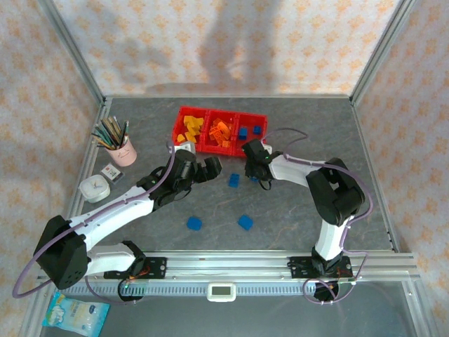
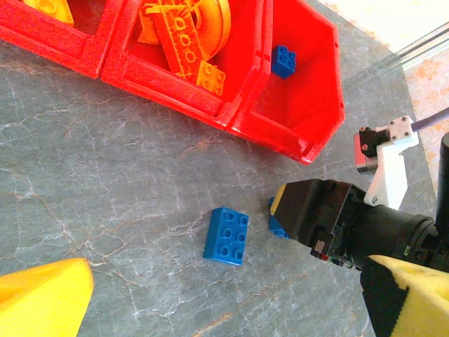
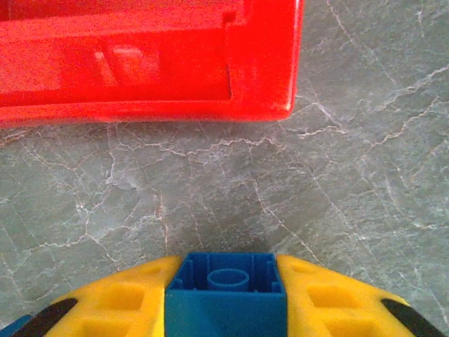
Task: Sort the legos into containers by color
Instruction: Pick up the lego from the center of the table, then place the lego in the container.
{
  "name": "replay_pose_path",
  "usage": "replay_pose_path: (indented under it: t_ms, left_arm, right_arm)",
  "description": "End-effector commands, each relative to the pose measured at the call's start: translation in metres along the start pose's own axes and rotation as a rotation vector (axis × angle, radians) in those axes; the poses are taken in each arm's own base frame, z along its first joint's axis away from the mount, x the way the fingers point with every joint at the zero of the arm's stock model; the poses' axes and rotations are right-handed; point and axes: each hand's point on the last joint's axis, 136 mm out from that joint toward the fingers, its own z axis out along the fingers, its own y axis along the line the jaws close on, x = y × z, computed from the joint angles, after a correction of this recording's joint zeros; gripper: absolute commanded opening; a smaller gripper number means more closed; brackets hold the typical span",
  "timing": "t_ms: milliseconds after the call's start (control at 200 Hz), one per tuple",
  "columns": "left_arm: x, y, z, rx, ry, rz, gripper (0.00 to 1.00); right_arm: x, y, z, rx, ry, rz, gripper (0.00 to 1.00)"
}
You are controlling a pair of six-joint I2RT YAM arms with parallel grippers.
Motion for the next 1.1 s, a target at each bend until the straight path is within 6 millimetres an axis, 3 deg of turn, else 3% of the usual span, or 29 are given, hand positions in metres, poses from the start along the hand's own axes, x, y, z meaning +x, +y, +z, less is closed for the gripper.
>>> replay_pose_path:
  t_ms: [0,175,270,500,616,846,916,1091]
  left_arm:
    - [-0.007,-0.005,-0.004,0.001,-0.030,0.013,0.99]
    - [-0.019,-0.008,-0.009,-0.003,-0.059,0.034,0.99]
    - [-0.027,-0.011,-0.010,-0.007,-0.071,0.047,0.99]
    - [-0.053,-0.013,-0.007,-0.010,-0.109,0.040,0.99]
    - [-0.063,-0.013,-0.002,-0.007,-0.122,0.034,0.99]
    - [-0.077,-0.014,0.006,-0.012,-0.126,0.038,0.99]
    - [-0.076,-0.014,0.009,-0.009,-0.120,0.037,0.99]
    - [-0.076,-0.016,0.011,0.001,-0.110,0.035,0.99]
  right_arm:
    - [-0.013,0.001,-0.020,0.010,-0.042,-0.021,0.31]
    - [-0.040,0.008,-0.058,-0.013,-0.118,-0.046,0.31]
    - [-0.060,0.014,-0.069,-0.013,-0.156,-0.071,0.32]
    - [-0.116,0.014,-0.050,0.034,-0.192,-0.065,0.32]
    - [-0.142,0.025,-0.035,0.058,-0.200,-0.093,0.32]
    - [-0.170,0.024,0.001,0.118,-0.186,-0.098,0.35]
    - [-0.174,0.026,0.002,0.106,-0.188,-0.100,0.45]
    - [-0.185,0.038,-0.020,0.041,-0.230,-0.098,0.52]
